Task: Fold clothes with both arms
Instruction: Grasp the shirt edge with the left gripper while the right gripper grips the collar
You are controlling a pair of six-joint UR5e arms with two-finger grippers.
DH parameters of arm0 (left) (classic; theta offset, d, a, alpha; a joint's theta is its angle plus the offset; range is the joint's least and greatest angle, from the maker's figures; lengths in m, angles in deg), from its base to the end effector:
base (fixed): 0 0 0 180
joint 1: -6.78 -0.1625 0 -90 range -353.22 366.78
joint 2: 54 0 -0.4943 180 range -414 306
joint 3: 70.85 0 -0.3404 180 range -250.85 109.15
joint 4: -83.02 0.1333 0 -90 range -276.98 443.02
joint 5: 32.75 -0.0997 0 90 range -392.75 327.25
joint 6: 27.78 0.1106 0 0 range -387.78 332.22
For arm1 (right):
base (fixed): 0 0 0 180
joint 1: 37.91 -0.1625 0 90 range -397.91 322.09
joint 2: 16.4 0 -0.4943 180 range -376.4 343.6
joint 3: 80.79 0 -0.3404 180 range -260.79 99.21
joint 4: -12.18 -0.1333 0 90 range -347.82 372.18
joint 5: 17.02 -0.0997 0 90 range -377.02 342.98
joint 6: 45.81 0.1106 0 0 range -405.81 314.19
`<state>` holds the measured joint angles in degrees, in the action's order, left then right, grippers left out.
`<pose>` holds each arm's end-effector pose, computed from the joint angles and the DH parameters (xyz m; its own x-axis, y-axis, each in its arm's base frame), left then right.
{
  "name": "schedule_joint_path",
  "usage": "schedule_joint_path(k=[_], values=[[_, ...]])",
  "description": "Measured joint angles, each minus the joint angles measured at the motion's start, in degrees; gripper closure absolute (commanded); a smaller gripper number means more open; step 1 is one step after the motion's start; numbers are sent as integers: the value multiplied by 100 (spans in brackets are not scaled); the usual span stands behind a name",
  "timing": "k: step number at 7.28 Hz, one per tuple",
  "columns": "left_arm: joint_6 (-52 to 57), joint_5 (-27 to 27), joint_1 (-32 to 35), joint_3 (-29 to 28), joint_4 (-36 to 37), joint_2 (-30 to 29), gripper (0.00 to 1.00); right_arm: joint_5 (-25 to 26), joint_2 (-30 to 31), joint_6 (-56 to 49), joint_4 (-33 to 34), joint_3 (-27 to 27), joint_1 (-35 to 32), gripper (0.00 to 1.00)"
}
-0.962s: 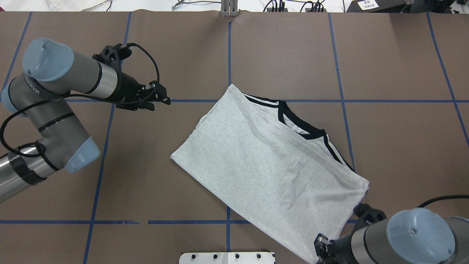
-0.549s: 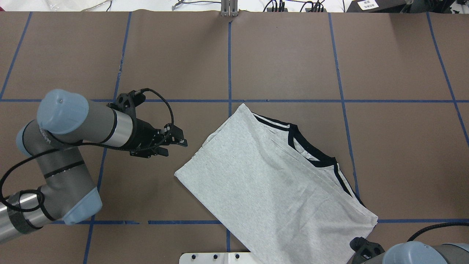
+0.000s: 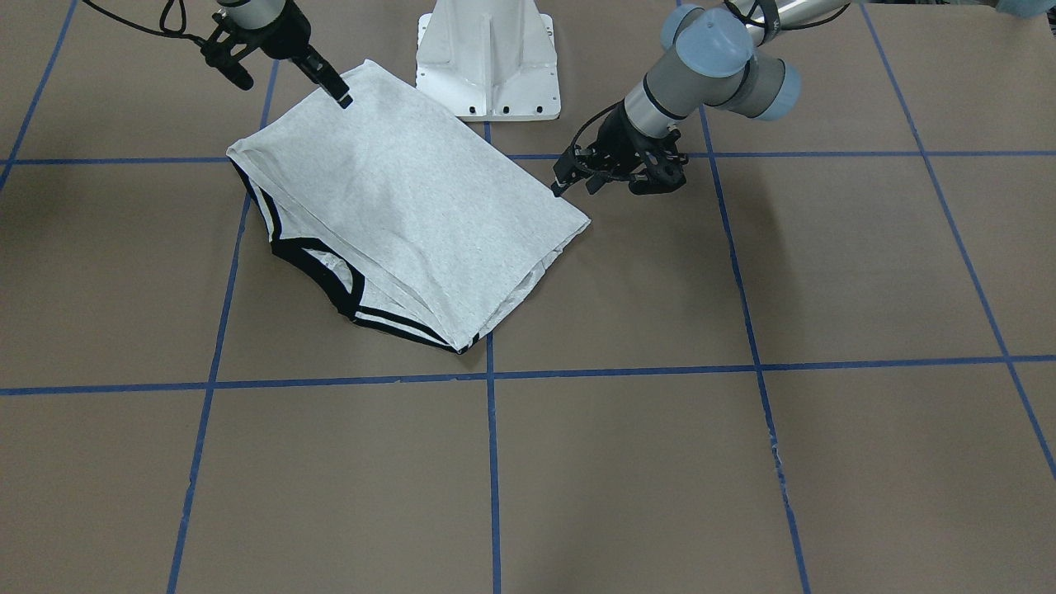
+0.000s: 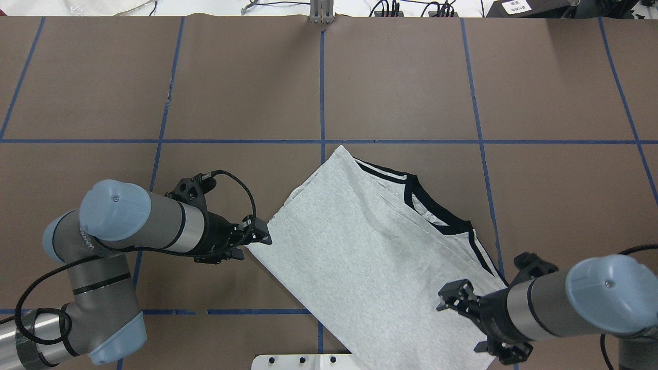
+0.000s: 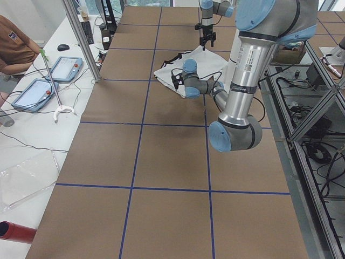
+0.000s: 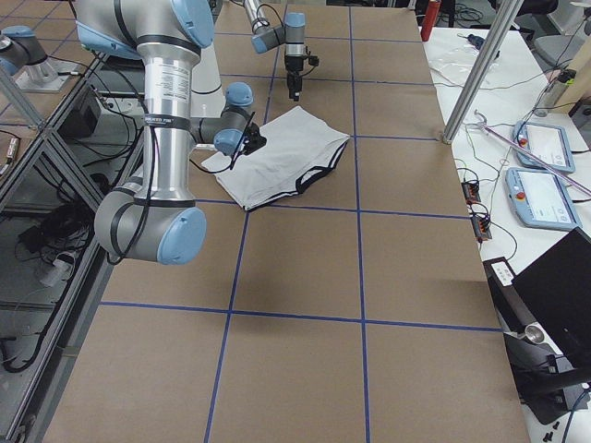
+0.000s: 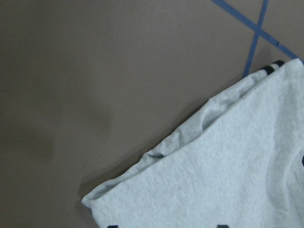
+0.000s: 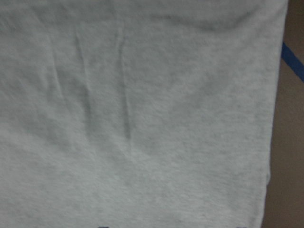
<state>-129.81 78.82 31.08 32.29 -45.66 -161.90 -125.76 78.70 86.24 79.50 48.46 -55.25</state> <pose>0.4856 -0.3209 0.3995 0.2947 -0.3457 -0.8909 0.1327 0.9380 -0.3201 -0.3336 -0.2066 0.4376 0.3707 0.7802 0.5038 -0.3688 0.6215 -0.6912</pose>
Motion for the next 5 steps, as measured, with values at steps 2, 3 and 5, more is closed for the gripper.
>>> schedule_joint_path(k=[2,3,5], values=[[1,-193,-148,-122,145,-21,37,-22,-21,-71,-6,-70,-803,0],[16,-259,-169,-198,160,-33,40,-24,-24,-98,-8,-113,-953,0],[37,-323,-165,-276,170,-42,56,-25,-26,-115,-9,-160,-1032,0]])
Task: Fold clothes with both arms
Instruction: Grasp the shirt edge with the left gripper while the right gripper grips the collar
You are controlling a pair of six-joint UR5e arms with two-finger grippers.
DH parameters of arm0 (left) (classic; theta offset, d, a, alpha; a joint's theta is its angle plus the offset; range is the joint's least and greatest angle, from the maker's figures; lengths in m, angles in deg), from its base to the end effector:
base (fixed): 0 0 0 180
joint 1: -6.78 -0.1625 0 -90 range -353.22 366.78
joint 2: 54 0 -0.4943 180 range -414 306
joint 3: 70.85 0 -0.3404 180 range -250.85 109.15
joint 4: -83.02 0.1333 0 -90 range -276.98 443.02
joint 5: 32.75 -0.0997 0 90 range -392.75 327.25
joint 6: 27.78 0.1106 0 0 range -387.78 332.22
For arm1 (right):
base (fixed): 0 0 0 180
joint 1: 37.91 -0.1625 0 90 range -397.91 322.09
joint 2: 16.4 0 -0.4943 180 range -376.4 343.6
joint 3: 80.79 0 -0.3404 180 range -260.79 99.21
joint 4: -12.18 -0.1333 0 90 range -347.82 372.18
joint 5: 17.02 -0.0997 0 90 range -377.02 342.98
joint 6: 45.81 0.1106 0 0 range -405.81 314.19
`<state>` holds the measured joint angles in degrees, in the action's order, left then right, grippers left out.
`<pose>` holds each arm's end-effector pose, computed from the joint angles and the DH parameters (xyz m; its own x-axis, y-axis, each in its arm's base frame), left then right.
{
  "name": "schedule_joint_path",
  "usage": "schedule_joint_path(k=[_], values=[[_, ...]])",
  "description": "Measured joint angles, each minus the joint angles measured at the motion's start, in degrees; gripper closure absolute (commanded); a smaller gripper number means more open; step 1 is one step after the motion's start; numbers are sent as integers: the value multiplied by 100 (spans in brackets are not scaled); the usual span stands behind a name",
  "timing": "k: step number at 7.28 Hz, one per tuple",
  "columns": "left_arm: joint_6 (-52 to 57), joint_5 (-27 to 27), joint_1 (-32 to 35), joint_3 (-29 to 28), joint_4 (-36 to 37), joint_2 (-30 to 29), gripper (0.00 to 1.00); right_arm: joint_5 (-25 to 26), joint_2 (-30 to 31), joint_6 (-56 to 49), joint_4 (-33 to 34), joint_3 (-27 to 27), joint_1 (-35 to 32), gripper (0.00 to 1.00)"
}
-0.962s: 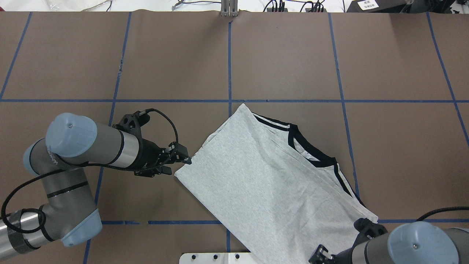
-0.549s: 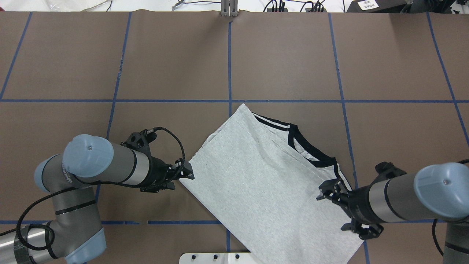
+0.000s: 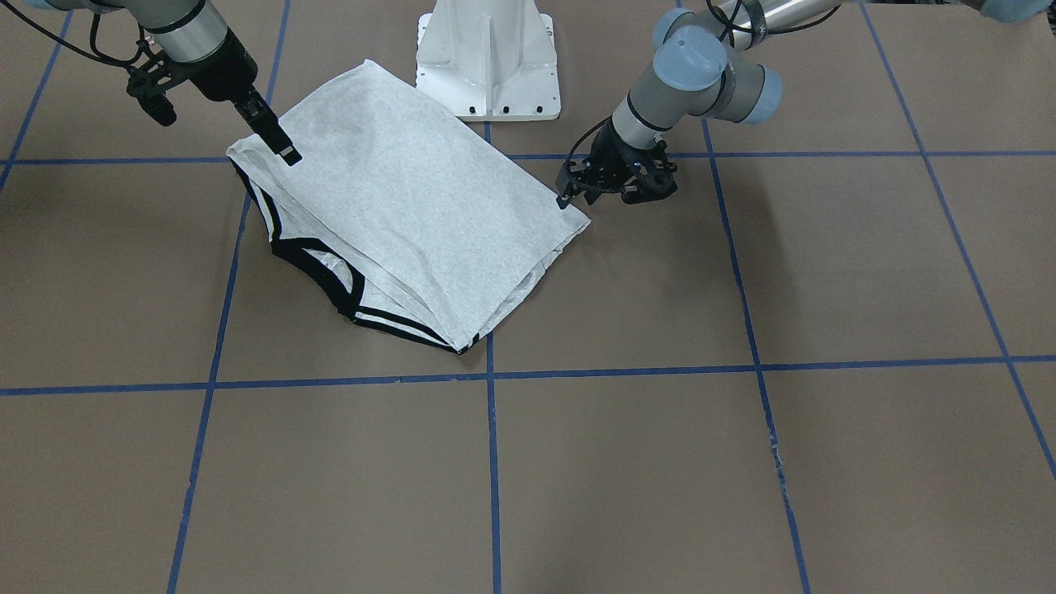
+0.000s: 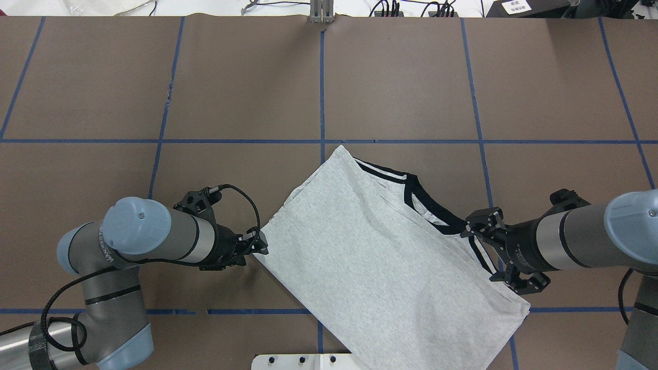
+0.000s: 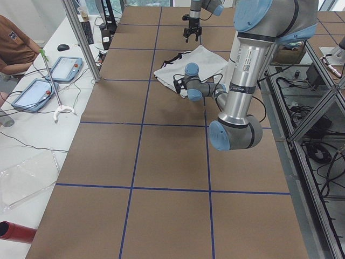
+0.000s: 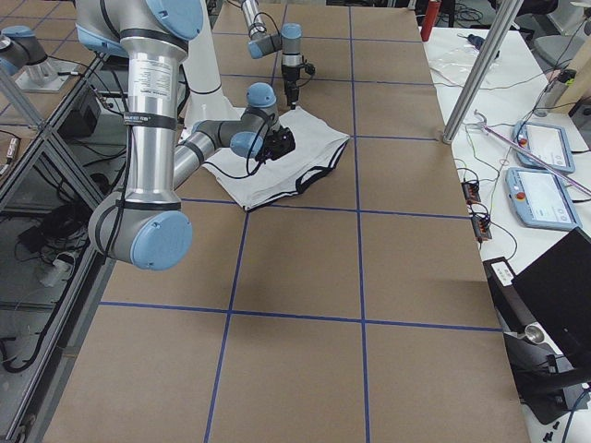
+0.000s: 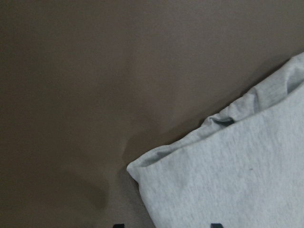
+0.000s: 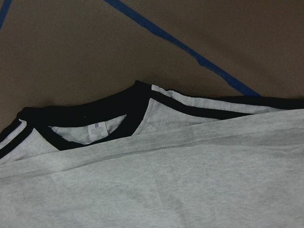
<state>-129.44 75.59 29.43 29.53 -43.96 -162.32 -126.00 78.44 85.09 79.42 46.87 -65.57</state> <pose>0.5072 -0.3184 0.4207 0.3518 -0.3547 -0.8663 0.1757 0.9340 -0.3111 -0.2976 -0.2659 0.4474 0.2466 0.8283 0.5031 -0.4800 0.5554 -0.6791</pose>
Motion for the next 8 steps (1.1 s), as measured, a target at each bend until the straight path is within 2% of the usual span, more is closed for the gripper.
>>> schedule_joint_path(k=[2,5,8], values=[[9,-121,19,-57,4,-1,100,0,-3,-2,-6,-41,-13,0],[118,-226,128,-102,11,3,100,0,-32,-3,-9,-64,-18,0],[1126,-222,755,-166,296,-157,100,0,-71,-3,-7,-69,5,0]])
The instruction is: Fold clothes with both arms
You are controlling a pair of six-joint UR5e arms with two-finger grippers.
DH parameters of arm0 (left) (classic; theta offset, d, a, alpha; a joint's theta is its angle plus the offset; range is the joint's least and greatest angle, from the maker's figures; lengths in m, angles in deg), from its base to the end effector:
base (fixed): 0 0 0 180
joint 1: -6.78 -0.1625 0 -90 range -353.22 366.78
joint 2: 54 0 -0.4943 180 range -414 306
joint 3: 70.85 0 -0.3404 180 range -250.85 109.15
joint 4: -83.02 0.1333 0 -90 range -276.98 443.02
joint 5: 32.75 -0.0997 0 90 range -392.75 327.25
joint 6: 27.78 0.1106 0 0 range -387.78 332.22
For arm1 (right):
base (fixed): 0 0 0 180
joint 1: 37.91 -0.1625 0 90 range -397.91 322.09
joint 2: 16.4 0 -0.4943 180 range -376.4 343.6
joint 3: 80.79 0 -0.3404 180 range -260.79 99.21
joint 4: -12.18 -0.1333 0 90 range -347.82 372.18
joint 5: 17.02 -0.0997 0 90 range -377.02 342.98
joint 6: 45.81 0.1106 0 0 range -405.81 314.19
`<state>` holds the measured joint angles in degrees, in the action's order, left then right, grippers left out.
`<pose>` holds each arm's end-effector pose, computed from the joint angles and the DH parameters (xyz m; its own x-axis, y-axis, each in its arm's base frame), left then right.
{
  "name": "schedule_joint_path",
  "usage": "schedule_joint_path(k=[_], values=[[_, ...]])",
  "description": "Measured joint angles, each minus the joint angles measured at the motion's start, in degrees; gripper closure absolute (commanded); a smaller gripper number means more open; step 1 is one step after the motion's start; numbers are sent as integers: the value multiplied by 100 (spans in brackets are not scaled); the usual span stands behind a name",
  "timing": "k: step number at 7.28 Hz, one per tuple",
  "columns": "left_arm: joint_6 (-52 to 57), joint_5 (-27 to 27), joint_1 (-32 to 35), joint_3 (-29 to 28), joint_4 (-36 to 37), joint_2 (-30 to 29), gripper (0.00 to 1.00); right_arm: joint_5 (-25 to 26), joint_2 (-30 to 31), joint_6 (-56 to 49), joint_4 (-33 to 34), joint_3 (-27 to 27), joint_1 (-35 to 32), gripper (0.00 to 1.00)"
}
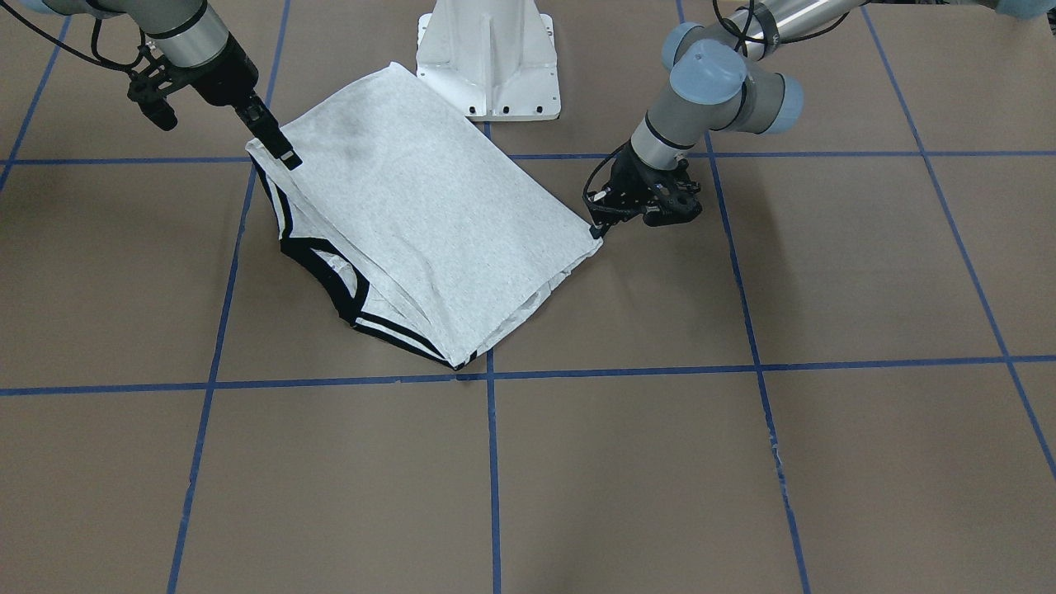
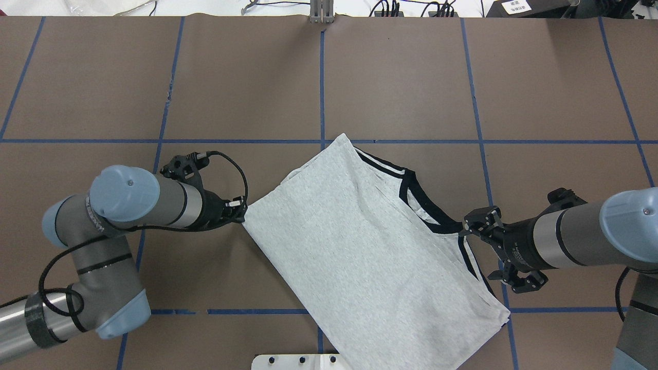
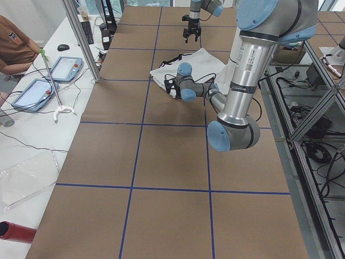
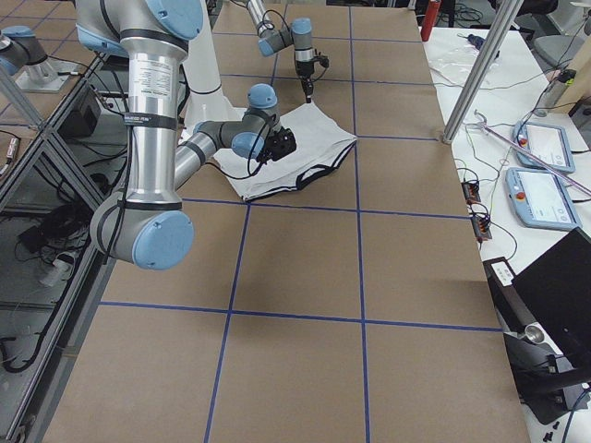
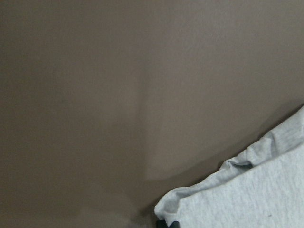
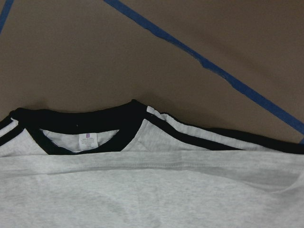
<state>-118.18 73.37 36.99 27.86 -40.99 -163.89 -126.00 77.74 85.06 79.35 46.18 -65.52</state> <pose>0.4731 -0.3942 0.4247 0.3957 -0.2381 -0.8870 0.2731 0.9526 -0.1339 -0.3031 -0.2684 0.4476 0.2469 0.8274 0.5043 -0.4785 0.5567 -0.6790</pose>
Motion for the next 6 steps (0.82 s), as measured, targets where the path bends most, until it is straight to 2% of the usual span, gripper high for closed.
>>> schedule_joint_path(k=[1,2,4,5,6], values=[[365,10,366,-309,37,-278,100,2,-43,0,2,-3,11,0],[591,18,730,-886,33,-751,100,8,-144,0,0,-13,14,0],[987,21,1316,-2249,-97,-1791,100,38,-435,0,-2,-49,12,0],[1092,15,1492,-3016,-403,-2254,100,64,-621,0,-2,-118,15,0],[1135,-1,1604,-3677,-836,-2570,54,86,-889,2,-2,-254,16,0]])
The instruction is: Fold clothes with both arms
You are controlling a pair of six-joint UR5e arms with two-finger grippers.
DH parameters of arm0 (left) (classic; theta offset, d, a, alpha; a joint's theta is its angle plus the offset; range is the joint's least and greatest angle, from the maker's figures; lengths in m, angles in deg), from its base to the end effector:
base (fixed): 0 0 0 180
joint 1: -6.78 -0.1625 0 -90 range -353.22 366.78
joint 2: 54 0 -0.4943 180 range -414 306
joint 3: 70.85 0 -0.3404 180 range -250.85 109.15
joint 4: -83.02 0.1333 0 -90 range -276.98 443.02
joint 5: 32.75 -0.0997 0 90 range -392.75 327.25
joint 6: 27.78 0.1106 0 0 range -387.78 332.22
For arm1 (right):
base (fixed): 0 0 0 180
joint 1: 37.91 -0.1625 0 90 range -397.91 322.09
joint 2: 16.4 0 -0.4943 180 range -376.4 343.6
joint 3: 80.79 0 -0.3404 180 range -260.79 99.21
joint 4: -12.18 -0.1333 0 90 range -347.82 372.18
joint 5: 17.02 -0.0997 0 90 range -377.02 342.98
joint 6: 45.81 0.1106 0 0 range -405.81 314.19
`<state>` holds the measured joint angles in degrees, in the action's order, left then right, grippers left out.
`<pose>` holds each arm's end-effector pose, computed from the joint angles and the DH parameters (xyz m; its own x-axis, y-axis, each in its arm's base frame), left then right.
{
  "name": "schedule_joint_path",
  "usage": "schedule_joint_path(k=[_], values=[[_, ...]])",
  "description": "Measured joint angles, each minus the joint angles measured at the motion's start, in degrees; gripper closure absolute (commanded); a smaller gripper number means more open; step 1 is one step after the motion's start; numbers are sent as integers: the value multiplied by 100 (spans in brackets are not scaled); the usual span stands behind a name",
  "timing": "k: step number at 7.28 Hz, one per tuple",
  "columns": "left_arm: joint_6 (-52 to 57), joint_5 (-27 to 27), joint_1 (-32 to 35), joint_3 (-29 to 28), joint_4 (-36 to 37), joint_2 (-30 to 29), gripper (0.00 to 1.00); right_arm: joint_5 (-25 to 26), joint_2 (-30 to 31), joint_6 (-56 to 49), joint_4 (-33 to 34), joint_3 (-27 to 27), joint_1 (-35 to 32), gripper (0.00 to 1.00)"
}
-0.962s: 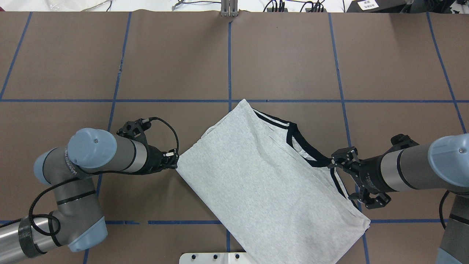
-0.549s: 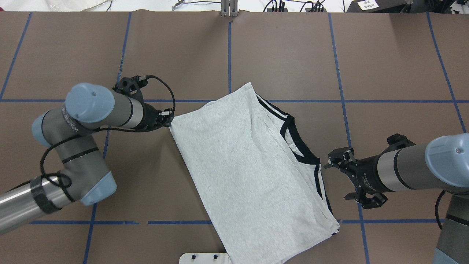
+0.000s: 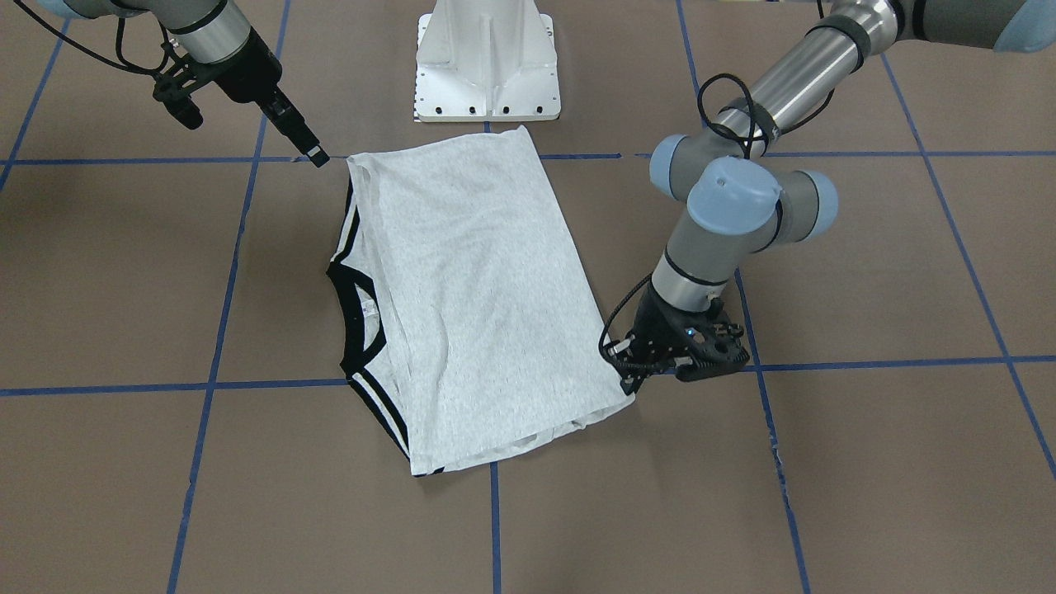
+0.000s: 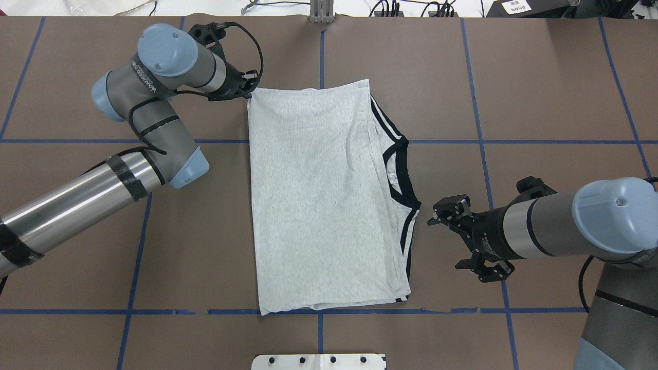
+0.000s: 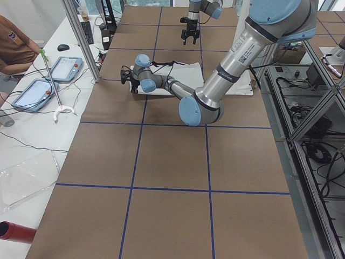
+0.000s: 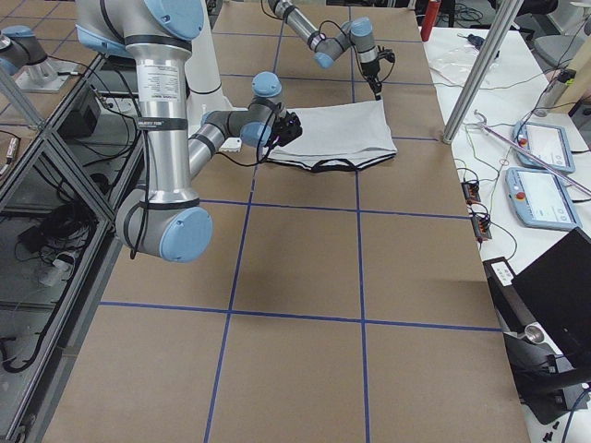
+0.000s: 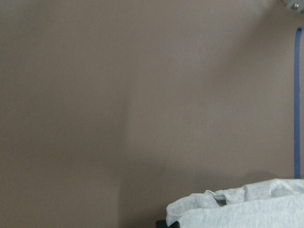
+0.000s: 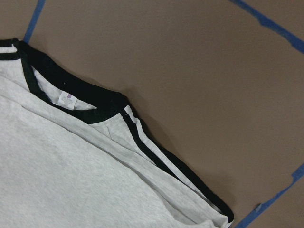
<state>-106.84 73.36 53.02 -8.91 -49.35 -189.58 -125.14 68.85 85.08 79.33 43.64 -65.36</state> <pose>0.4927 -0.6629 0.3731 0.4408 -0.1967 -0.8758 0.4524 0.8914 0.0275 -0.3488 -0.2926 0.4013 0.1874 0.7984 0.5722 -0.4194 0.5918 -0.6884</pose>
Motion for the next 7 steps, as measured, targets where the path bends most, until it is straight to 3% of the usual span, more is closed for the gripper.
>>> schedule_joint_path(k=[1,3,5,7], values=[[46,-32,62,-373,-310,-154,49,19,-218,4,4,-138,11,0],[205,-48,106,-468,-467,-243,46,58,-644,9,93,-486,60,0],[235,256,141,88,-304,-41,46,349,-1348,7,835,-801,318,0],[239,849,264,1182,-32,569,46,937,-1784,-7,1398,-1091,834,0]])
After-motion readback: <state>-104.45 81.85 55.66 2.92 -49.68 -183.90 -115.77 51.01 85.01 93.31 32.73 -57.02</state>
